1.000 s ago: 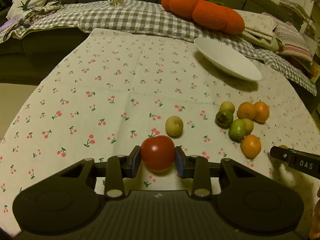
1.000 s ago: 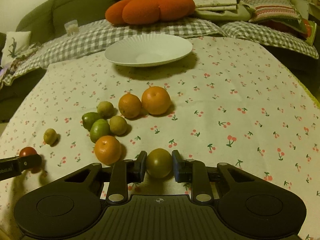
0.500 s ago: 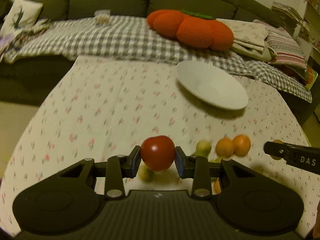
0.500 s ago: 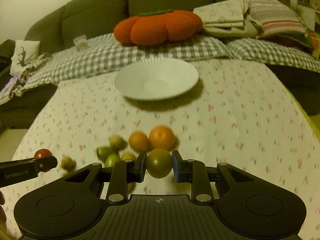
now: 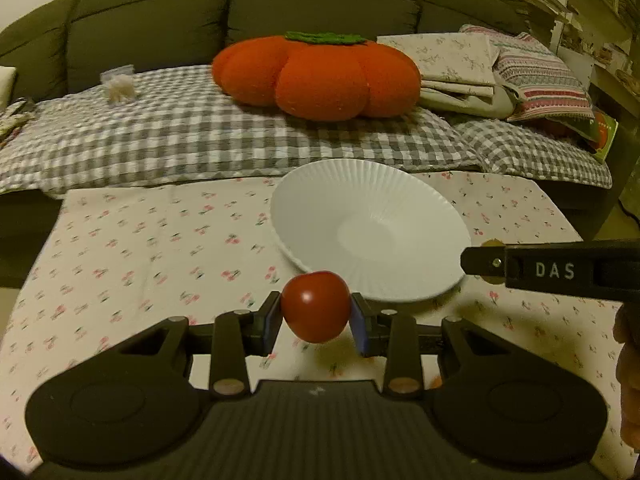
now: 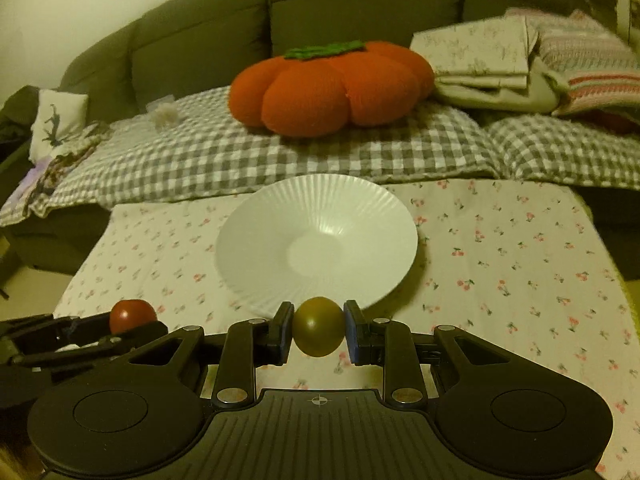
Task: Organize fruits
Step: 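Carry both fruits to the white bowl and release them inside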
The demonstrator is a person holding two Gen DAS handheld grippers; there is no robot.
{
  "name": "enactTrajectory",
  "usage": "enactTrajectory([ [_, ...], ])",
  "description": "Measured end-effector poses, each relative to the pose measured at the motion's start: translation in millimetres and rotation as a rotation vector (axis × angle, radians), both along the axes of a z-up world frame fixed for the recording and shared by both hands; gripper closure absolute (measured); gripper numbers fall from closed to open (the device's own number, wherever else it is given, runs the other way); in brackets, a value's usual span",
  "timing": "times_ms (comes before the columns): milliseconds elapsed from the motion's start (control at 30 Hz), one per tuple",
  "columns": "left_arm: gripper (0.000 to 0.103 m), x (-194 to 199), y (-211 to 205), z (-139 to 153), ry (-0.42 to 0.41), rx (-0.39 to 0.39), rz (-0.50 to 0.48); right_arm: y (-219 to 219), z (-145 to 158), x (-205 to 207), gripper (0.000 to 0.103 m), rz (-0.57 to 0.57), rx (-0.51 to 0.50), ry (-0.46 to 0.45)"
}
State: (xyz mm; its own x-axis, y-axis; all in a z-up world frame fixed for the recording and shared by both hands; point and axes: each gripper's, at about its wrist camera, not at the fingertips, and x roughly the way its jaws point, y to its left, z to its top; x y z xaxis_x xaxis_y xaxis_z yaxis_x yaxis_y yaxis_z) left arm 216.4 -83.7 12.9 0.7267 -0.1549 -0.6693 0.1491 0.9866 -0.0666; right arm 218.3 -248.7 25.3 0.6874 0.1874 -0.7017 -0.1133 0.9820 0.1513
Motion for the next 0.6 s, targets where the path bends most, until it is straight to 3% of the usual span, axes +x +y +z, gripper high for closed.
enactTrajectory([
  [267, 0.069, 42, -15, -16, -0.040, -0.024, -0.084, -8, -24, 46, 0.078, -0.013, 0.015, 0.010],
  [600, 0.069, 60, -29, -35, -0.030, 0.013, -0.127, -5, -43, 64, 0.077, 0.005, -0.039, 0.028],
])
